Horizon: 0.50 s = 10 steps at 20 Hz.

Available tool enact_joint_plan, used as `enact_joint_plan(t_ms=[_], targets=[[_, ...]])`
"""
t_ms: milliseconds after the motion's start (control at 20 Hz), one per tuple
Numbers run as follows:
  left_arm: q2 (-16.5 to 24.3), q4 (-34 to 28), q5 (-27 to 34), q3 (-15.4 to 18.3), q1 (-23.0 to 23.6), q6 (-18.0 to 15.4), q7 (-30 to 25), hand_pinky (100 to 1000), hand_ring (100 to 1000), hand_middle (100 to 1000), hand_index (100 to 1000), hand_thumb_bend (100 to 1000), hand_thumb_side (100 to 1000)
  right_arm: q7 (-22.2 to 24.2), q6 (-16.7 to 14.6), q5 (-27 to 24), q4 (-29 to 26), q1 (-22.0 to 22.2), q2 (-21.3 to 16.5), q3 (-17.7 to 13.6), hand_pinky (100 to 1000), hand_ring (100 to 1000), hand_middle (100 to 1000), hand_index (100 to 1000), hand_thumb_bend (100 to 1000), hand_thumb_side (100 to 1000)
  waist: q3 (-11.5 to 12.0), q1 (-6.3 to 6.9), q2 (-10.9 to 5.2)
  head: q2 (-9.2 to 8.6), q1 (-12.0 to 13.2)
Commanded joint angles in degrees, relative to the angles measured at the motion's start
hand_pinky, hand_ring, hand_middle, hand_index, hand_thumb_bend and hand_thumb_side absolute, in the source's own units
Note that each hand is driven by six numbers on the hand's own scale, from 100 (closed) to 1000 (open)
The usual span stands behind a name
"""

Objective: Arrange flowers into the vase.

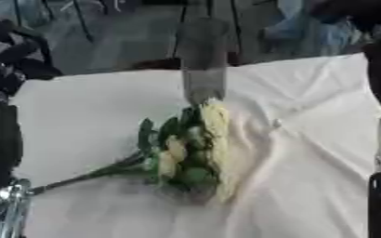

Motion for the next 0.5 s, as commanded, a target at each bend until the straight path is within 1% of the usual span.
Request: enact_joint_plan(t_ms=[50, 150, 350, 400, 450, 500], targets=[[1.36, -0.82, -0.14, 0.11, -0.64, 0.04, -0.13, 595, 794, 877, 996, 100, 1000, -0.04, -0.02, -0.29, -1.05, -0.70, -0.80, -0.13, 729, 728, 611, 822, 229, 1000, 0.05, -0.10, -0.69, -0.34, 0.16], [2.78, -0.82, -0.99, 0.03, -1.69, -0.06, -0.67, 614, 811, 899, 1000, 100, 1000, -0.09, -0.02, -0.33, -1.05, -0.69, -0.90, -0.11, 729, 728, 611, 824, 229, 1000, 0.13, 0.00, -0.73, -0.29, 0.14], [7.17, -0.82, -3.85, 0.37, -4.09, 0.91, -0.29, 633, 825, 909, 1000, 100, 1000, -0.07, 0.00, -0.38, -1.05, -0.63, -0.86, -0.05, 729, 728, 611, 825, 229, 1000, 0.02, -0.03, -0.83, -0.28, 0.26], [8.21, -0.82, -4.57, 0.11, -4.89, 1.05, -0.42, 665, 847, 924, 1000, 100, 1000, -0.03, 0.05, -0.35, -1.05, -0.48, -0.91, -0.03, 730, 728, 611, 824, 229, 1000, 0.04, 0.11, -1.05, -0.13, 0.09], [9.44, -0.82, -5.36, 0.07, -5.88, 1.52, -0.72, 665, 847, 924, 1000, 100, 1000, -0.02, 0.06, -0.35, -1.05, -0.43, -0.93, -0.02, 730, 728, 611, 824, 229, 1000, 0.04, 0.12, -1.09, -0.12, 0.02], [10.71, -0.82, -6.16, 0.06, -6.61, 2.16, -0.76, 680, 872, 942, 1000, 100, 1000, -0.02, 0.07, -0.35, -1.05, -0.43, -0.90, -0.02, 730, 728, 611, 824, 228, 1000, -0.01, 0.10, -1.13, -0.11, 0.00]])
